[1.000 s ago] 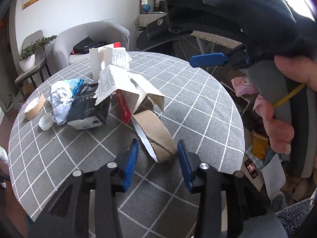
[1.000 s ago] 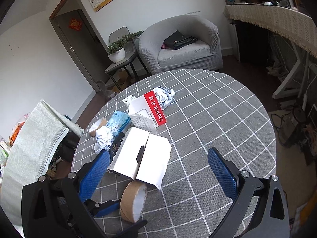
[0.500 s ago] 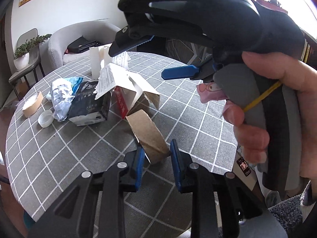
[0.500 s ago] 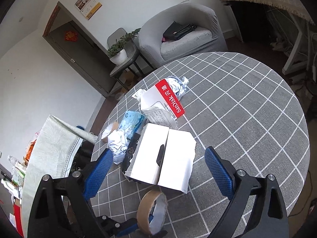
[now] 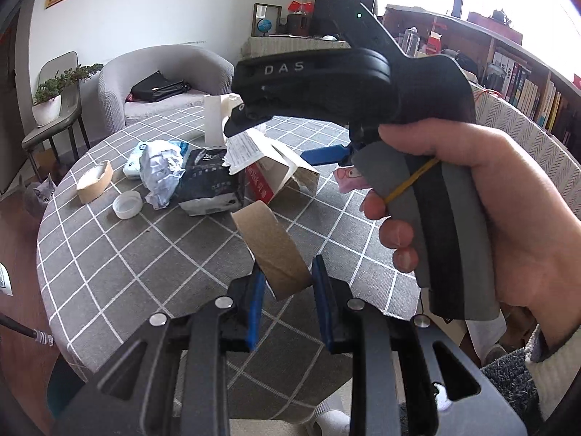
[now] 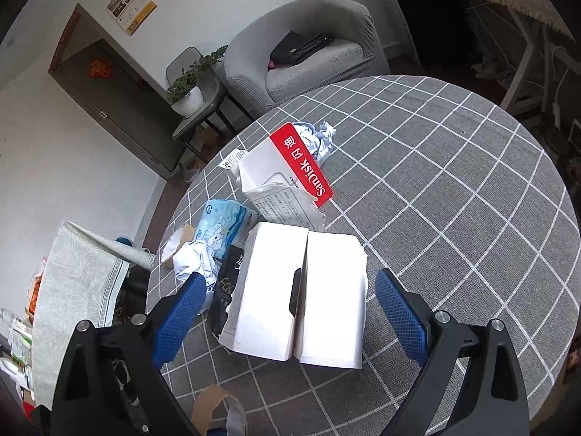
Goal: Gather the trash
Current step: 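Grasp the brown cardboard strip with the left tool while the right tool grasps the white box, then carry the cardboard strip over the teal bin and open the left tool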
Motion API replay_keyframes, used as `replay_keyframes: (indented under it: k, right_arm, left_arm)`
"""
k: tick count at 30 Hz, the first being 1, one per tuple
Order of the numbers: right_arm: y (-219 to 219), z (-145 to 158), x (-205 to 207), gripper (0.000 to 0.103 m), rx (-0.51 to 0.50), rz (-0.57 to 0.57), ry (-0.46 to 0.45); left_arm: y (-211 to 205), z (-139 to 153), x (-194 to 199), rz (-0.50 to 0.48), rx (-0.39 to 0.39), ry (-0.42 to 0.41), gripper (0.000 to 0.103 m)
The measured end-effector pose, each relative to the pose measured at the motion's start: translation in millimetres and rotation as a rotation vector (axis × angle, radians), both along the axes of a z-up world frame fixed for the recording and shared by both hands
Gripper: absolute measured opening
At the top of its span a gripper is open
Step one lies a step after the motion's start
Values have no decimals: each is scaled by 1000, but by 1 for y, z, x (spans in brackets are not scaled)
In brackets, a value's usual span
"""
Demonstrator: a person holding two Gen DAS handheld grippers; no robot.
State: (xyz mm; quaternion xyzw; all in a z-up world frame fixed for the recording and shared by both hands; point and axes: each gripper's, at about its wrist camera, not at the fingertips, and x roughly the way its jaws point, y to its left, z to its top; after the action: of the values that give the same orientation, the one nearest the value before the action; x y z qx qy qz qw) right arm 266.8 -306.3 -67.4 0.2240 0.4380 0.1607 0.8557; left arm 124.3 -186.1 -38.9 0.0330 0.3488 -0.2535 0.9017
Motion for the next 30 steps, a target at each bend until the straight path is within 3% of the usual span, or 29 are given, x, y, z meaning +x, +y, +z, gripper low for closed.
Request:
replay_keyframes:
  k: [5, 6, 7, 8, 10, 13, 23, 30]
  right_arm:
    - [14, -2, 3, 95, -76, -9, 19]
    - [16, -2, 3, 92, -92, -14, 21]
    - [18, -2, 2, 79, -105, -14, 22]
    - [19, -2, 2, 72, -109, -15, 23]
    - [19, -3, 1, 63, -100, -20, 23]
    - [16, -1, -5, 58, -83, -28, 24]
    - [14, 34, -31, 58, -96, -43, -71]
    - [50, 61, -33, 58, -81, 48, -200]
  left_arm:
    - [15, 7, -4, 18, -15, -8, 28]
    - [17, 9, -6, 23, -19, -11, 28]
    - [20, 10, -7, 28, -21, -14, 28]
    - [24, 11, -7, 33, -23, -16, 28]
    - [31, 13, -10, 43, -29, -19, 28]
    - [44, 16, -14, 58, -36, -24, 28]
    - [100, 24, -15, 148, -76, -32, 28]
    - [150, 20, -9, 251, -84, -7, 28]
